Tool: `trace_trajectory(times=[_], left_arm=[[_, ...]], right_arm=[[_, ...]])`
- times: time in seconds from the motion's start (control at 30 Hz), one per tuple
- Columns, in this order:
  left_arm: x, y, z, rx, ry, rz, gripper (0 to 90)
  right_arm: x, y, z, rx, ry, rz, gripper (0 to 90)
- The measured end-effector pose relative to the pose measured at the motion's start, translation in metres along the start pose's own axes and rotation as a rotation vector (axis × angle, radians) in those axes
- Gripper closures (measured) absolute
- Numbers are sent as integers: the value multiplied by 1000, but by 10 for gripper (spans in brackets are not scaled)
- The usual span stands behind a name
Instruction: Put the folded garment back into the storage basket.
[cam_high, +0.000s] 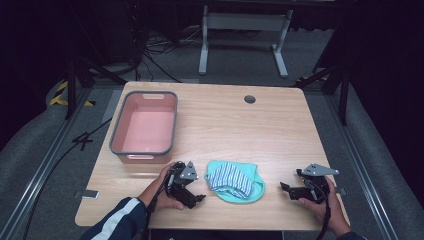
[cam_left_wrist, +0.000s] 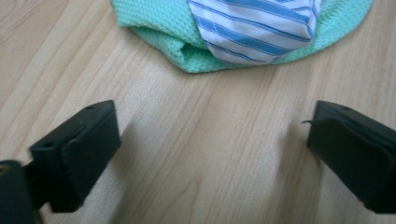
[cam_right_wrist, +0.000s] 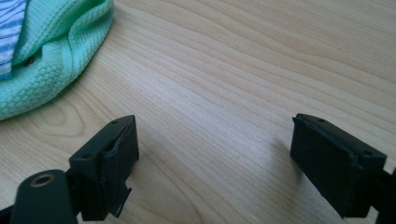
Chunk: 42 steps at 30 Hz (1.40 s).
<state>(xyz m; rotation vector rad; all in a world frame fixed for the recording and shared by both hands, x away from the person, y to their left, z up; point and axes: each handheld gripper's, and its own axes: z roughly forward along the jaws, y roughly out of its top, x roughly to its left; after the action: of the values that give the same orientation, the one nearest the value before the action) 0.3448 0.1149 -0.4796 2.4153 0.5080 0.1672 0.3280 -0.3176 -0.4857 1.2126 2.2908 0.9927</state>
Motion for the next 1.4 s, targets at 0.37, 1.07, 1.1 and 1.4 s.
trace_trajectory(times=[0.37, 1.07, 1.1, 1.4], left_arm=[[8, 16, -9, -39, 49, 6, 218], [28, 43, 20, -39, 76, -115, 240], [28, 42, 22, -35, 78, -116, 233], [25, 36, 27, -52, 70, -162, 190]], right_arm=[[22, 21, -8, -32, 78, -20, 307], [78, 68, 35, 20, 108, -68, 349], [79, 67, 37, 31, 98, -73, 349], [77, 58, 47, 75, 77, -50, 301]])
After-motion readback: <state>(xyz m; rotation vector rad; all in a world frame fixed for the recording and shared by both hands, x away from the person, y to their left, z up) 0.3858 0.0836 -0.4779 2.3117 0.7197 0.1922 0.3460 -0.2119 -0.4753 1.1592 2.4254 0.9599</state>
